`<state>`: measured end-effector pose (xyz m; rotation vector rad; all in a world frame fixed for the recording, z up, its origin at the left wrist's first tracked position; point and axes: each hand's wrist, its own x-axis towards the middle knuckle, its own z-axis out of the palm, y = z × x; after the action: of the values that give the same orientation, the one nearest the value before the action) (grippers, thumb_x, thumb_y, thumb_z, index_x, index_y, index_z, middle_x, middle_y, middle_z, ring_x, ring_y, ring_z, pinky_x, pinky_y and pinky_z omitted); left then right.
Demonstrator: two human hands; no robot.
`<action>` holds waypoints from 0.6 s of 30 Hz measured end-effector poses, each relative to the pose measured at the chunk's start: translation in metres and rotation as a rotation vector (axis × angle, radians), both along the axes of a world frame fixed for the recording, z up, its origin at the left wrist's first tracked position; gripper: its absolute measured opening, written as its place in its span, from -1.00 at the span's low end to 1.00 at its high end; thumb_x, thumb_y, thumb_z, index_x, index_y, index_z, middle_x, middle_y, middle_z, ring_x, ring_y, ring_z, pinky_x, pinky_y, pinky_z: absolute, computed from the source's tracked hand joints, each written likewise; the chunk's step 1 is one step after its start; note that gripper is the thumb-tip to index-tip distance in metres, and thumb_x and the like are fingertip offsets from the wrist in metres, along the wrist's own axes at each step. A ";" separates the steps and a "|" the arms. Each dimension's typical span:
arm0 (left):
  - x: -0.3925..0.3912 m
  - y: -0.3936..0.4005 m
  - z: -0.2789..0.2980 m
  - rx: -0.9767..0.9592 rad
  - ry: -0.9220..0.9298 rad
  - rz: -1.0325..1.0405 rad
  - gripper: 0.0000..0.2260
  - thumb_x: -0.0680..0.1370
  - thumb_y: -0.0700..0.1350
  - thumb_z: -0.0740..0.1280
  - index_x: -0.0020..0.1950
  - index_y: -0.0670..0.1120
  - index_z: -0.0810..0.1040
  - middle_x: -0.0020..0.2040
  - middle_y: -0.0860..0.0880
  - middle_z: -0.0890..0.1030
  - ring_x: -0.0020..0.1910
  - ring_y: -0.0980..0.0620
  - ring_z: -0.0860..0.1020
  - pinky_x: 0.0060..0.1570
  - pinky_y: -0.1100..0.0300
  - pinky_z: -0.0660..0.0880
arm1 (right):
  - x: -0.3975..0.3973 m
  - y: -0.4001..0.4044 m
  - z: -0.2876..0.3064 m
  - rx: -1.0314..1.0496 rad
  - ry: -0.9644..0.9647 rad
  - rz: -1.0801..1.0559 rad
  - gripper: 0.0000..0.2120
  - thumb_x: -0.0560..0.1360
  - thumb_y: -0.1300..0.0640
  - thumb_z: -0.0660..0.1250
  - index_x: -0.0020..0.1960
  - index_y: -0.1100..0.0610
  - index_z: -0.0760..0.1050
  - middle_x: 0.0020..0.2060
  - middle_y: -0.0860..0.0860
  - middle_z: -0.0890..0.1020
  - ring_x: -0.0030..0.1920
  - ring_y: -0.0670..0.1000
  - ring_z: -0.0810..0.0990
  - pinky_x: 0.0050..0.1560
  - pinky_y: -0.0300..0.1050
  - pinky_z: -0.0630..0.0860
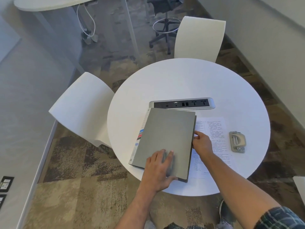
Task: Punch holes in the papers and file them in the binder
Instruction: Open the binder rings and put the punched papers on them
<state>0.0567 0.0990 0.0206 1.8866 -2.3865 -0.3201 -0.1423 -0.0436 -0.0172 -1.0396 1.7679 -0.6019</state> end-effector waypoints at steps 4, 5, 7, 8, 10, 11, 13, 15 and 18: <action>0.002 -0.001 -0.004 0.007 -0.023 -0.070 -0.28 0.52 0.14 0.37 0.59 -0.01 0.15 0.41 -0.07 0.48 0.33 -0.16 0.51 0.14 -0.07 0.56 | 0.005 -0.004 0.003 0.022 0.113 0.155 -0.43 0.51 0.43 0.22 0.46 0.09 0.51 -0.01 0.12 0.69 -0.06 0.13 0.65 -0.18 -0.16 0.56; 0.002 -0.001 -0.005 -0.007 -0.030 -0.078 -0.30 0.53 0.12 0.35 0.59 -0.03 0.16 0.40 -0.06 0.50 0.33 -0.15 0.52 0.12 -0.07 0.58 | 0.007 -0.005 0.003 0.027 0.118 0.174 -0.45 0.51 0.44 0.24 0.45 0.11 0.51 0.06 0.14 0.67 -0.01 0.15 0.64 -0.14 -0.14 0.57; 0.002 -0.002 -0.006 -0.045 -0.021 -0.069 -0.32 0.53 0.11 0.35 0.59 -0.04 0.20 0.37 -0.05 0.55 0.29 -0.13 0.56 0.07 -0.05 0.61 | 0.011 -0.005 0.004 -0.021 0.134 0.203 -0.47 0.52 0.35 0.32 0.48 0.13 0.48 0.29 0.16 0.57 0.20 0.19 0.60 0.11 -0.11 0.52; 0.004 -0.002 -0.006 -0.064 -0.006 -0.061 -0.33 0.53 0.10 0.36 0.58 -0.04 0.23 0.34 -0.04 0.57 0.28 -0.11 0.58 0.06 -0.03 0.62 | 0.013 -0.003 0.006 -0.068 0.135 0.220 -0.49 0.53 0.24 0.38 0.48 0.10 0.49 0.36 0.10 0.53 0.29 0.15 0.56 0.19 -0.11 0.46; 0.007 0.000 -0.003 -0.103 0.030 -0.049 -0.41 0.56 0.08 0.30 0.56 -0.05 0.29 0.34 -0.03 0.59 0.27 -0.08 0.59 0.06 0.01 0.64 | 0.015 0.006 0.010 -0.170 0.084 0.237 -0.58 0.56 0.08 0.40 0.42 0.04 0.54 0.34 -0.04 0.53 0.30 0.02 0.52 0.26 -0.10 0.41; 0.008 0.001 0.000 -0.123 0.067 -0.042 -0.47 0.59 0.07 0.25 0.54 -0.05 0.33 0.35 -0.03 0.59 0.28 -0.07 0.59 0.07 0.02 0.66 | 0.017 0.010 0.013 -0.202 0.047 0.239 -0.63 0.60 0.06 0.39 0.39 0.04 0.56 0.30 -0.06 0.56 0.26 -0.02 0.52 0.26 -0.10 0.42; 0.009 0.002 0.008 -0.162 0.173 0.000 -0.57 0.64 0.03 0.19 0.49 -0.06 0.43 0.37 -0.04 0.58 0.29 -0.06 0.59 0.08 0.03 0.67 | 0.022 0.018 0.016 -0.264 0.019 0.280 -0.70 0.62 0.10 0.37 0.34 0.08 0.60 0.22 -0.02 0.64 0.20 0.04 0.59 0.19 -0.09 0.47; 0.010 0.004 0.019 -0.208 0.281 0.076 -0.60 0.64 -0.01 0.21 0.47 -0.06 0.48 0.38 -0.03 0.58 0.29 -0.01 0.59 0.17 0.12 0.61 | 0.030 0.022 0.016 -0.316 0.137 0.452 -0.68 0.61 0.16 0.37 0.35 0.13 0.60 0.27 0.08 0.66 0.22 0.18 0.62 0.16 0.00 0.52; 0.016 0.006 0.042 -0.208 0.464 0.231 -0.61 0.64 -0.04 0.22 0.47 -0.03 0.46 0.38 0.04 0.57 0.29 0.10 0.56 0.27 0.33 0.44 | 0.045 0.025 0.004 -0.304 0.413 0.840 -0.47 0.59 0.04 0.37 0.54 0.02 0.41 0.53 0.04 0.44 0.40 0.20 0.51 0.30 0.03 0.46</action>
<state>0.0729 0.1045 0.0628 1.7388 -1.8119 -0.4176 -0.0974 -0.0188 -0.0133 -2.0711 1.3853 -0.1180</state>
